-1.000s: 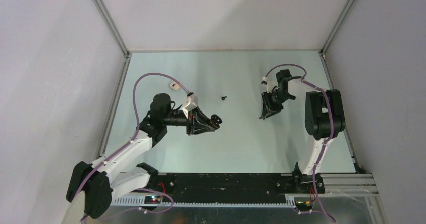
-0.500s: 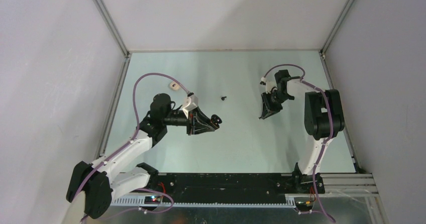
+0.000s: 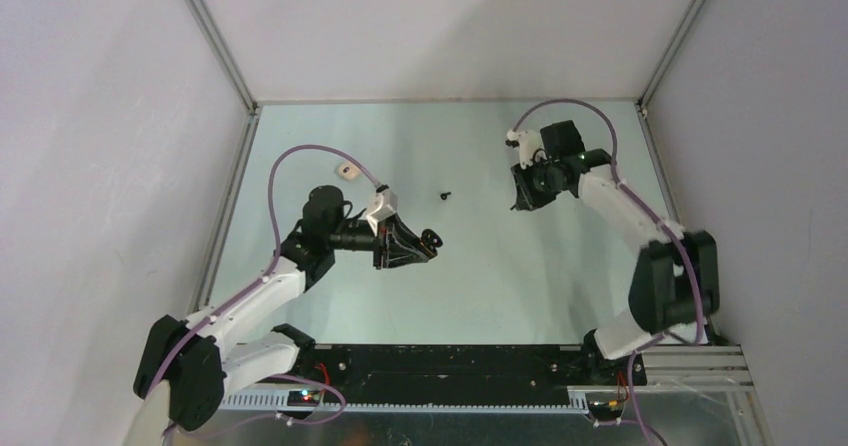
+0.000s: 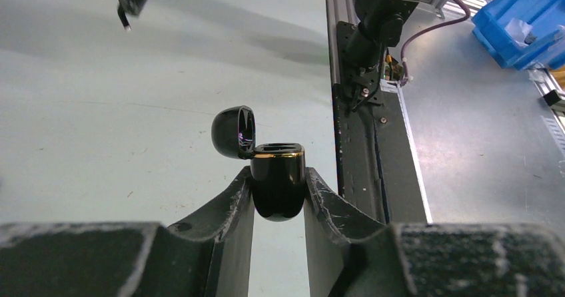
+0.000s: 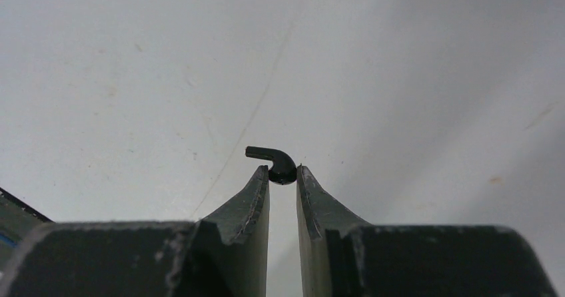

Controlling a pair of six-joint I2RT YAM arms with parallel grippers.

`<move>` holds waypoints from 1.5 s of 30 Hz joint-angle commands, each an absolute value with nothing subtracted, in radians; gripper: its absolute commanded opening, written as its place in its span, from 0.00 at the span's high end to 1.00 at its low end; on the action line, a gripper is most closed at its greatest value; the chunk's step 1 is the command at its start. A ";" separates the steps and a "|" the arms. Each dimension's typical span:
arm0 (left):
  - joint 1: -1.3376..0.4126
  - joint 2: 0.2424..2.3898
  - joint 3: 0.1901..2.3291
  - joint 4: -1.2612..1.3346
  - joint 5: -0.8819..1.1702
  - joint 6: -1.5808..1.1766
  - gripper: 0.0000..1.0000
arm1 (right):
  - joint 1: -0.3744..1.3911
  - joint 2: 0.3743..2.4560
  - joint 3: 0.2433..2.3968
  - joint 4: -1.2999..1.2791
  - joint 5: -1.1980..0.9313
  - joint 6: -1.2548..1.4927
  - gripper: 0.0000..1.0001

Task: Insert the wireless bluetooth earbuds into the charging case
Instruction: Pick up the earbud from the center of the board, then place the earbud in the charging case.

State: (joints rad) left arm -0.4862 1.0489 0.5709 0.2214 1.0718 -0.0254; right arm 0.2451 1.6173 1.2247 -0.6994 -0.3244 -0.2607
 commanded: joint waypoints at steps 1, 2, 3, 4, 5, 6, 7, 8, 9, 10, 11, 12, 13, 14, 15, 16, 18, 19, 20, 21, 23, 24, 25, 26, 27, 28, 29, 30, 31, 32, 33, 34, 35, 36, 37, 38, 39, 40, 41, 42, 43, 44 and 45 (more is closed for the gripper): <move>-0.496 1.065 0.621 0.241 1.056 -0.023 1.00 | 0.352 1.411 1.238 -0.628 -0.168 -0.308 0.80; -0.496 1.068 0.622 0.245 1.053 -0.036 1.00 | 0.373 1.385 1.238 -0.611 -0.120 -0.329 0.80; -0.496 1.075 0.623 0.255 1.048 -0.044 1.00 | 0.414 1.341 1.239 -0.604 -0.090 -0.339 0.80; -0.495 1.082 0.623 0.260 1.045 -0.055 1.00 | 0.436 1.320 1.246 -0.598 -0.032 -0.360 0.80; -0.495 1.086 0.624 0.269 1.038 -0.060 1.00 | 0.478 1.282 1.252 -0.599 -0.019 -0.370 0.80; -0.495 1.092 0.626 0.270 1.035 -0.067 1.00 | 0.519 1.265 1.262 -0.596 0.014 -0.387 0.79; -0.495 1.095 0.628 0.272 1.026 -0.070 1.00 | 0.541 1.234 1.265 -0.592 0.034 -0.395 0.79; -0.495 1.103 0.632 0.273 1.022 -0.075 1.00 | 0.584 1.220 1.269 -0.581 0.069 -0.409 0.79; -0.495 1.106 0.634 0.276 1.014 -0.078 1.00 | 0.604 1.194 1.269 -0.575 0.097 -0.415 0.78; -0.495 1.113 0.636 0.280 1.010 -0.086 1.00 | 0.645 1.183 1.269 -0.563 0.108 -0.423 0.78; -0.495 1.117 0.636 0.291 1.006 -0.090 1.00 | 0.664 1.169 1.269 -0.556 0.129 -0.427 0.78; -0.495 1.125 0.636 0.302 1.006 -0.102 1.00 | 0.705 1.164 1.269 -0.542 0.140 -0.434 0.78; -0.495 1.128 0.634 0.331 1.008 -0.124 1.00 | 0.723 1.159 1.270 -0.535 0.161 -0.437 0.78; -0.495 1.135 0.627 0.354 1.009 -0.138 1.00 | 0.764 1.156 1.270 -0.518 0.170 -0.446 0.77; -0.496 1.138 0.623 0.402 1.011 -0.174 1.00 | 0.786 1.156 1.270 -0.509 0.192 -0.452 0.77; -0.495 1.144 0.618 0.426 1.009 -0.192 1.00 | 0.826 1.158 1.274 -0.496 0.203 -0.465 0.77; -0.492 1.149 0.620 0.487 1.006 -0.250 1.00 | 0.887 1.169 1.291 -0.488 0.233 -0.486 0.77; -0.488 1.149 0.624 0.521 1.004 -0.285 1.00 | 0.906 1.180 1.306 -0.487 0.253 -0.502 0.77; -0.485 1.149 0.626 0.558 1.000 -0.304 1.00 | 0.943 1.184 1.313 -0.483 0.262 -0.512 0.76; -0.477 1.148 0.628 0.579 0.999 -0.342 1.00 | 0.959 1.194 1.327 -0.475 0.281 -0.532 0.76; -0.463 1.142 0.624 0.662 0.992 -0.409 1.00 | 1.001 1.208 1.355 -0.463 0.302 -0.560 0.76; -0.456 1.138 0.619 0.735 0.984 -0.431 1.00 | 1.021 1.220 1.368 -0.461 0.308 -0.567 0.76; -0.442 1.135 0.606 0.780 0.978 -0.478 1.00 | 1.037 1.228 1.403 -0.468 0.313 -0.579 0.75; -0.436 1.129 0.596 0.876 0.965 -0.500 1.00 | 1.046 1.247 1.422 -0.475 0.317 -0.584 0.75; -0.423 1.123 0.568 0.933 0.957 -0.542 1.00 | 1.062 1.257 1.465 -0.489 0.324 -0.592 0.75; -0.416 1.120 0.552 1.039 0.937 -0.558 1.00 | 1.070 1.276 1.487 -0.498 0.329 -0.595 0.75; -0.407 1.113 0.519 1.084 0.914 -0.572 1.00 | 1.084 1.286 1.528 -0.511 0.332 -0.601 0.75; -0.400 1.110 0.503 1.156 0.903 -0.572 1.00 | 1.091 1.303 1.547 -0.518 0.337 -0.604 0.75; -0.400 1.100 0.479 1.174 0.888 -0.552 1.00 | 1.104 1.311 1.584 -0.533 0.340 -0.608 0.75; -0.399 1.096 0.470 1.179 0.882 -0.523 1.00 | 1.110 1.327 1.619 -0.541 0.342 -0.608 0.75; -0.399 1.087 0.450 1.181 0.869 -0.504 1.00 | 1.124 1.336 1.635 -0.562 0.344 -0.610 0.75; -0.398 1.083 0.440 1.192 0.863 -0.473 1.00 | 1.130 1.351 1.665 -0.573 0.348 -0.619 0.75; -0.398 1.076 0.424 1.195 0.850 -0.463 1.00 | 1.148 1.367 1.677 -0.596 0.354 -0.629 0.75; -0.398 1.072 0.418 1.195 0.843 -0.444 1.00 | 1.155 1.372 1.692 -0.602 0.369 -0.642 0.75; -0.398 1.066 0.411 1.197 0.839 -0.437 1.00 | 1.169 1.378 1.695 -0.605 0.373 -0.649 0.74; -0.397 1.063 0.410 1.198 0.838 -0.427 1.00 | 1.181 1.382 1.699 -0.606 0.377 -0.661 0.74; -0.397 1.058 0.408 1.201 0.835 -0.424 1.00 | 1.184 1.387 1.700 -0.606 0.380 -0.664 0.74; -0.396 1.055 0.409 1.204 0.834 -0.420 1.00 | 1.192 1.391 1.701 -0.606 0.385 -0.668 0.74; -0.396 1.051 0.409 1.208 0.836 -0.419 1.00 | 1.195 1.397 1.699 -0.607 0.388 -0.669 0.74; -0.396 1.044 0.410 1.210 0.837 -0.414 1.00 | 1.201 1.399 1.697 -0.606 0.394 -0.670 0.74; -0.396 1.040 0.410 1.212 0.840 -0.410 1.00 | 1.206 1.402 1.694 -0.607 0.396 -0.671 0.74; -0.394 1.031 0.408 1.212 0.841 -0.406 1.00 | 1.215 1.404 1.688 -0.604 0.400 -0.675 0.74; -0.393 1.027 0.407 1.213 0.841 -0.404 1.00 | 1.220 1.405 1.684 -0.602 0.403 -0.677 0.74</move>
